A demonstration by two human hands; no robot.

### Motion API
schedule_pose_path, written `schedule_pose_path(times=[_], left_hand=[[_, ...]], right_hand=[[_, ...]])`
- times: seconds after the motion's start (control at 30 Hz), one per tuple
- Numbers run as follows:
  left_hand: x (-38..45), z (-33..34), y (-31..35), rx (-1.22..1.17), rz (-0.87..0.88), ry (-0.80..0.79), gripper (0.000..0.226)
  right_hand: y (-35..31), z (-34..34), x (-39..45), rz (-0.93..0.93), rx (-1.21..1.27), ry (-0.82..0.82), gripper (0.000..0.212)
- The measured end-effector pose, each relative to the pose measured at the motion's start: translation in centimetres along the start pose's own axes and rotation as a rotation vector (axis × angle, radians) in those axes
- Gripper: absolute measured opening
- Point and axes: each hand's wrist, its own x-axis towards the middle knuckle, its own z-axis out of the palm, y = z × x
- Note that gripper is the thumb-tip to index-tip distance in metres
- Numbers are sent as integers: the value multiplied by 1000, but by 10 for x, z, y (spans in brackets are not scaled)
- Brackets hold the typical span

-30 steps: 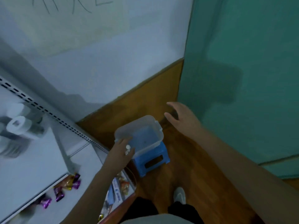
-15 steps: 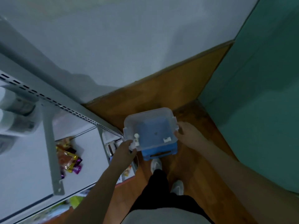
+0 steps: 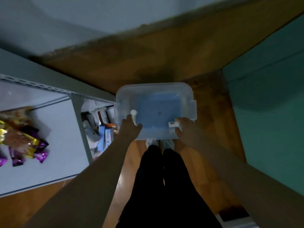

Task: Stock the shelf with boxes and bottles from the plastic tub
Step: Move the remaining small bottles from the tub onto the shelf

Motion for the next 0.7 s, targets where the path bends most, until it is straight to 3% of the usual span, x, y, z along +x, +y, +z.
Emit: schedule_pose_path(times=[0.3,0.47,0.7], left_hand=[[94,63,-8,42,-153,21,91],[118,90,0,74,-235,113,78],[123,97,-18,416,-73,40,52]], right_hand=[[39,73,111,-16,-226,-226,55],[45,91,146,18,-355,-262,43],[54,96,158,-35,-370,-246,36]])
